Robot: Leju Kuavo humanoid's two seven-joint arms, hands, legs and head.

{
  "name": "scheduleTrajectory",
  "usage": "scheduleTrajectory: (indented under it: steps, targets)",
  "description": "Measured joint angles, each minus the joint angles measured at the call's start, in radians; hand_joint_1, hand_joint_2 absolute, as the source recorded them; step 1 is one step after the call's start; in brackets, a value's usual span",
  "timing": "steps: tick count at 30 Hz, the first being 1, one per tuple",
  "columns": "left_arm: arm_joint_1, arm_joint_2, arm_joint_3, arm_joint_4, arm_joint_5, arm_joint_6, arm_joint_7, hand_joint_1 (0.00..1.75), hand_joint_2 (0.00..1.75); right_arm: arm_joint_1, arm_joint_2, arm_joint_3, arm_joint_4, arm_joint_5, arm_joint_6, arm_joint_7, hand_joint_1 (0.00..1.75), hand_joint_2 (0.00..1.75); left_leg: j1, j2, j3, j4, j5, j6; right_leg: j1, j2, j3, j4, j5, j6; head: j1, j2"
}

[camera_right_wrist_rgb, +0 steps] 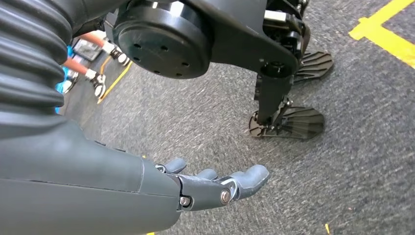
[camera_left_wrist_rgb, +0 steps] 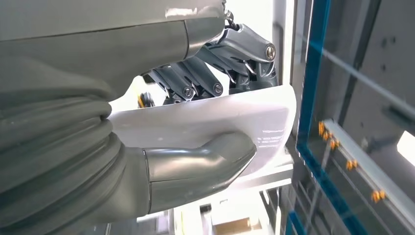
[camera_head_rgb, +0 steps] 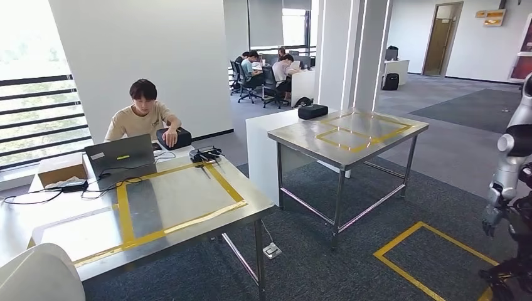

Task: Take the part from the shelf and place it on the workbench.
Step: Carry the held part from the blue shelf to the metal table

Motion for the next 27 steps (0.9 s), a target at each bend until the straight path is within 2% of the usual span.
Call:
scheduleTrajectory:
  steps: [2, 3, 4, 6, 7, 8, 9, 10, 11, 12, 13, 14, 15, 17, 18, 19, 20, 21, 22, 23, 24, 25, 26, 27]
  targets:
    - [0.012, 0.000, 0.000, -0.001, -0.006, 0.003, 0.000, 1.75, 1.75, -0.001, 0.001, 0.000, 0.000, 0.000, 0.000, -0.001, 0.00, 1.75, -0.001, -0.023, -0.002, -0.005, 0.001, 0.012, 0.002, -0.019, 0.007, -0.003, -0.005, 0.011, 0.001, 0.000]
    - [0.017, 0.000, 0.000, -0.001, -0.010, 0.004, -0.001, 1.75, 1.75, -0.002, 0.001, 0.000, 0.000, 0.000, -0.001, -0.002, 0.00, 1.75, 0.003, -0.035, 0.000, -0.009, 0.003, 0.017, 0.001, -0.008, 0.009, 0.001, -0.010, 0.017, 0.001, 0.000]
    - [0.020, -0.001, -0.001, -0.002, -0.014, 0.005, -0.001, 1.75, 1.75, -0.002, 0.001, 0.000, 0.000, 0.000, -0.001, -0.002, 0.00, 1.75, 0.007, -0.047, 0.003, -0.013, 0.006, 0.023, -0.001, 0.017, 0.003, 0.020, -0.024, 0.024, 0.001, 0.000]
    - [0.023, -0.005, -0.002, -0.003, -0.021, 0.005, -0.001, 1.75, 1.75, -0.002, 0.001, 0.000, 0.000, 0.000, -0.001, -0.003, 0.00, 1.75, 0.012, -0.071, 0.005, -0.017, 0.009, 0.032, -0.005, 0.085, -0.044, 0.120, -0.077, 0.034, 0.004, 0.000]
    - [0.023, -0.007, -0.003, -0.002, -0.024, 0.006, -0.001, 1.75, 1.75, 0.000, 0.001, 0.000, 0.000, 0.000, -0.001, -0.002, 0.00, 1.75, 0.013, -0.084, 0.003, -0.016, 0.010, 0.034, -0.006, 0.102, -0.080, 0.189, -0.106, 0.036, 0.005, 0.000]
    - [0.024, -0.009, -0.004, -0.001, -0.026, 0.006, -0.001, 1.75, 1.75, 0.003, 0.001, 0.000, 0.000, 0.000, -0.001, -0.002, 0.00, 1.75, 0.013, -0.099, 0.002, -0.015, 0.010, 0.035, -0.006, 0.108, -0.112, 0.246, -0.124, 0.038, 0.006, 0.000]
    - [0.024, -0.010, -0.005, 0.000, -0.028, 0.006, 0.000, 1.75, 1.75, 0.006, 0.001, 0.000, 0.000, 0.001, -0.001, -0.002, 0.00, 1.75, 0.013, -0.114, 0.001, -0.014, 0.009, 0.035, -0.006, 0.110, -0.131, 0.274, -0.122, 0.037, 0.006, 0.000]
    - [0.024, -0.010, -0.006, 0.002, -0.028, 0.006, 0.000, 1.75, 1.75, 0.007, 0.001, 0.000, 0.000, 0.001, -0.001, -0.001, 0.00, 1.75, 0.014, -0.130, 0.001, -0.012, 0.009, 0.034, -0.006, 0.112, -0.131, 0.263, -0.100, 0.037, 0.006, 0.000]
    - [0.024, -0.010, -0.006, 0.003, -0.028, 0.007, 0.000, 1.75, 1.75, 0.007, 0.001, 0.000, 0.000, 0.002, -0.001, -0.001, 0.00, 1.75, 0.015, -0.145, 0.001, -0.009, 0.008, 0.032, -0.007, 0.118, -0.113, 0.214, -0.062, 0.036, 0.007, 0.000]
    - [0.023, -0.010, -0.006, 0.004, -0.028, 0.009, 0.001, 1.75, 1.75, 0.007, 0.001, 0.000, 0.000, 0.002, -0.001, -0.001, 0.00, 1.75, 0.016, -0.159, 0.001, -0.005, 0.007, 0.029, -0.010, 0.137, -0.085, 0.144, -0.024, 0.035, 0.007, 0.000]
    - [0.023, -0.009, -0.006, 0.004, -0.028, 0.011, 0.003, 1.75, 1.75, 0.006, 0.001, 0.000, 0.000, 0.002, -0.001, -0.001, 0.00, 1.75, 0.015, -0.173, -0.002, -0.001, 0.005, 0.024, -0.012, 0.161, -0.059, 0.080, 0.001, 0.034, 0.007, 0.000]
    - [0.022, -0.009, -0.006, 0.004, -0.028, 0.013, 0.004, 1.75, 1.75, 0.006, 0.001, 0.000, 0.000, 0.002, -0.001, -0.002, 0.00, 1.75, 0.015, -0.185, -0.005, 0.002, 0.005, 0.017, -0.014, 0.180, -0.040, 0.035, 0.014, 0.032, 0.006, 0.000]
    - [0.022, -0.008, -0.006, 0.003, -0.028, 0.015, 0.006, 1.75, 1.75, 0.006, 0.002, 0.000, 0.000, 0.002, -0.001, -0.002, 0.00, 1.75, 0.016, -0.195, -0.009, 0.003, 0.006, 0.010, -0.015, 0.192, -0.033, 0.015, 0.015, 0.029, 0.006, 0.000]
    - [0.026, -0.006, -0.006, 0.002, -0.027, 0.020, 0.007, 1.75, 1.75, 0.005, 0.002, -0.001, 0.000, -0.004, -0.002, -0.003, 0.00, 1.75, 0.018, -0.215, -0.016, -0.001, 0.010, -0.005, -0.014, 0.180, -0.030, 0.010, 0.015, 0.017, 0.005, 0.000]
    - [0.030, -0.004, -0.006, 0.001, -0.026, 0.022, 0.007, 1.75, 1.75, 0.003, 0.003, -0.002, 0.000, -0.008, -0.004, -0.003, 0.00, 1.75, 0.018, -0.210, -0.018, 0.001, 0.009, -0.010, -0.014, 0.171, -0.028, 0.007, 0.017, 0.011, 0.005, 0.000]
    - [0.033, -0.002, -0.006, 0.000, -0.025, 0.024, 0.007, 1.75, 1.75, 0.001, 0.004, -0.004, 0.000, -0.013, -0.006, -0.002, 0.00, 1.75, 0.017, -0.191, -0.026, 0.014, 0.001, -0.015, -0.015, 0.163, -0.025, 0.005, 0.020, 0.003, 0.003, 0.000]
    - [0.035, -0.001, -0.006, -0.001, -0.025, 0.026, 0.007, 1.75, 1.75, 0.000, 0.005, -0.006, 0.000, -0.016, -0.008, -0.001, 0.00, 1.75, 0.015, -0.161, -0.042, 0.048, -0.019, -0.018, -0.017, 0.155, -0.022, 0.002, 0.022, -0.003, 0.001, 0.000]
    - [0.037, -0.001, -0.006, -0.002, -0.025, 0.026, 0.007, 1.75, 1.75, 0.001, 0.006, -0.007, 0.000, -0.018, -0.011, 0.001, 0.00, 1.75, 0.014, -0.126, -0.066, 0.104, -0.048, -0.022, -0.015, 0.148, -0.021, 0.001, 0.022, -0.007, -0.001, 0.000]
    - [0.038, 0.000, -0.006, -0.002, -0.025, 0.026, 0.007, 1.75, 1.75, 0.004, 0.006, -0.009, 0.000, -0.019, -0.012, 0.002, 0.00, 1.75, 0.014, -0.100, -0.099, 0.172, -0.080, -0.024, -0.014, 0.140, -0.021, 0.001, 0.021, -0.010, -0.002, 0.000]
    - [0.039, -0.001, -0.006, -0.002, -0.025, 0.027, 0.007, 1.75, 1.75, 0.007, 0.006, -0.010, 0.000, -0.019, -0.012, 0.003, 0.00, 1.75, 0.015, -0.087, -0.129, 0.235, -0.104, -0.027, -0.012, 0.132, -0.021, 0.001, 0.020, -0.012, -0.003, 0.000]
    - [0.041, -0.001, -0.006, -0.001, -0.025, 0.027, 0.007, 1.75, 1.75, 0.010, 0.006, -0.011, 0.000, -0.020, -0.013, 0.003, 0.00, 1.75, 0.016, -0.082, -0.147, 0.273, -0.113, -0.027, -0.011, 0.124, -0.020, 0.001, 0.019, -0.012, -0.003, 0.000]
    - [0.042, -0.001, -0.006, 0.000, -0.026, 0.027, 0.007, 1.75, 1.75, 0.011, 0.006, -0.012, 0.000, -0.020, -0.013, 0.003, 0.00, 1.75, 0.016, -0.081, -0.147, 0.273, -0.101, -0.026, -0.010, 0.118, -0.019, 0.001, 0.018, -0.013, -0.003, 0.000]
    - [0.042, -0.001, -0.006, 0.000, -0.026, 0.027, 0.007, 1.75, 1.75, 0.011, 0.006, -0.013, 0.000, -0.021, -0.013, 0.003, 0.00, 1.75, 0.016, -0.080, -0.125, 0.233, -0.073, -0.024, -0.010, 0.114, -0.018, 0.001, 0.017, -0.012, -0.003, 0.000]
    - [0.042, -0.001, -0.006, 0.000, -0.027, 0.027, 0.007, 1.75, 1.75, 0.010, 0.006, -0.013, 0.000, -0.021, -0.014, 0.003, 0.00, 1.75, 0.015, -0.079, -0.088, 0.164, -0.038, -0.019, -0.010, 0.110, -0.015, 0.001, 0.015, -0.010, -0.003, 0.000]
